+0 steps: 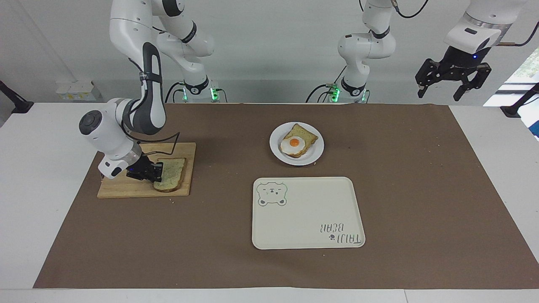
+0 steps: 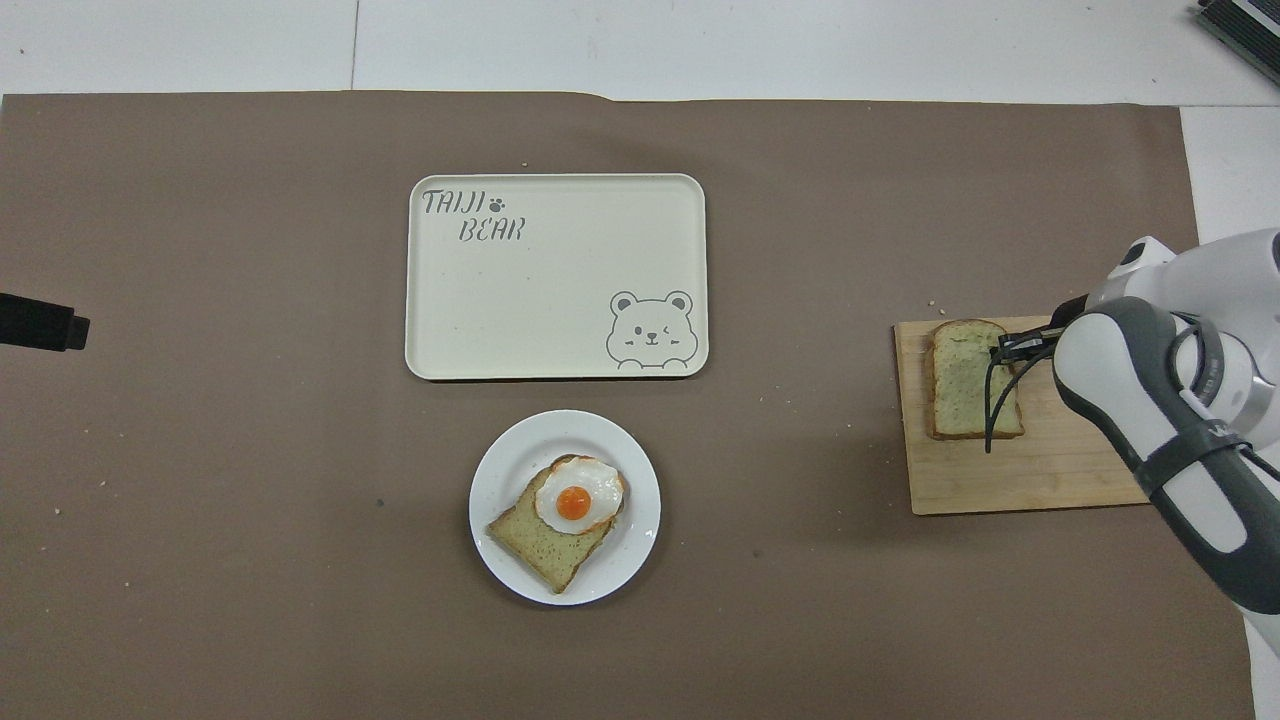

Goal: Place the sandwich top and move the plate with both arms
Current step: 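Close the right gripper on the bread slice and lift it, then carry the bread slice with the right gripper toward the white plate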

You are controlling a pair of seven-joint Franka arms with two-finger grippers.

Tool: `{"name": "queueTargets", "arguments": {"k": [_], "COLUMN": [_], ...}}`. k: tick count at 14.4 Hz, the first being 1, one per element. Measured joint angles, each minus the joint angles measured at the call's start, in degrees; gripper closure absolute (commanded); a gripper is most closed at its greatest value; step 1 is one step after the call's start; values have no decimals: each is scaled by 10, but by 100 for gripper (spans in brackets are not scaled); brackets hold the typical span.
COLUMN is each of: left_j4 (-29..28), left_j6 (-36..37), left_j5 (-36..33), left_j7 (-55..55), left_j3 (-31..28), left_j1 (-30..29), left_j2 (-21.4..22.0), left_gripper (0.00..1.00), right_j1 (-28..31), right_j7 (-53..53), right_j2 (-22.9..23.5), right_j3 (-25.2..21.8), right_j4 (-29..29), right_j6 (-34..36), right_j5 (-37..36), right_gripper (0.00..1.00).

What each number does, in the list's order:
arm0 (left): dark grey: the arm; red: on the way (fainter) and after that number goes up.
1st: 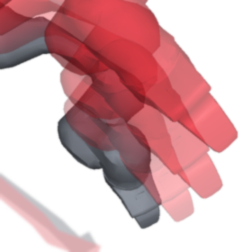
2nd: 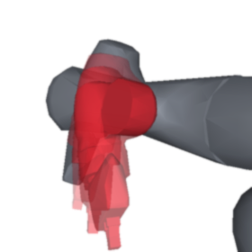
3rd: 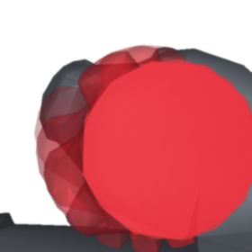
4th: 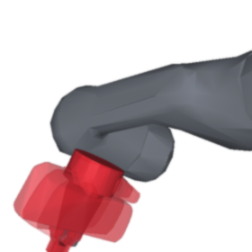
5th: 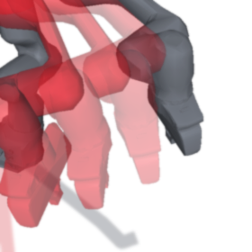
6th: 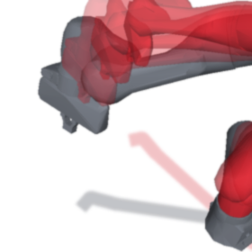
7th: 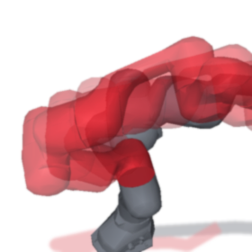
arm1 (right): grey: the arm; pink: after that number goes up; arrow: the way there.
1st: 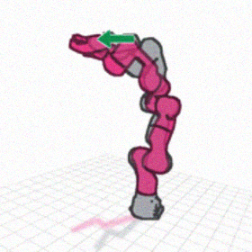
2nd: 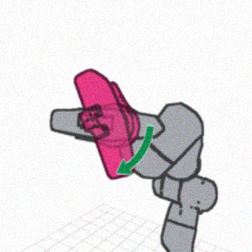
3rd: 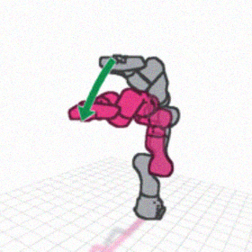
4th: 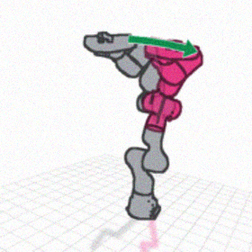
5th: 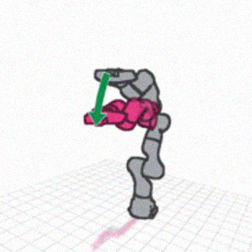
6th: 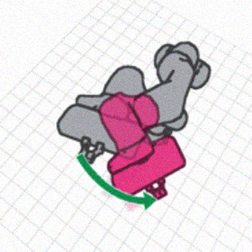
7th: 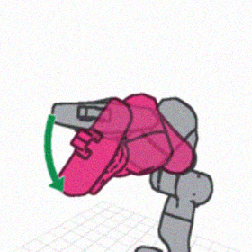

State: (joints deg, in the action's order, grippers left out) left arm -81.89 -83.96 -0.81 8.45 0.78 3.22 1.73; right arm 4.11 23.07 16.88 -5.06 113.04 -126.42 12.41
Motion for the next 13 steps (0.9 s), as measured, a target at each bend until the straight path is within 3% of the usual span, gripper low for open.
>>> {"name": "queueTargets", "arguments": {"k": [3,8,13], "left_j4": [0,0,0], "left_j6": [0,0,0], "left_j5": [0,0,0], "left_j7": [0,0,0], "left_j3": [0,0,0], "left_j1": [0,0,0], "left_j2": [0,0,0], "left_gripper": [0,0,0], "right_j1": [0,0,-2], "right_j7": [1,10,11], "right_j2": [-11,-75,-115], "right_j3": [0,0,4], "right_j4": [-15,-33,-64], "right_j6": [18,110,247], "right_j5": [0,0,6], "right_gripper": [100,100,100]}}
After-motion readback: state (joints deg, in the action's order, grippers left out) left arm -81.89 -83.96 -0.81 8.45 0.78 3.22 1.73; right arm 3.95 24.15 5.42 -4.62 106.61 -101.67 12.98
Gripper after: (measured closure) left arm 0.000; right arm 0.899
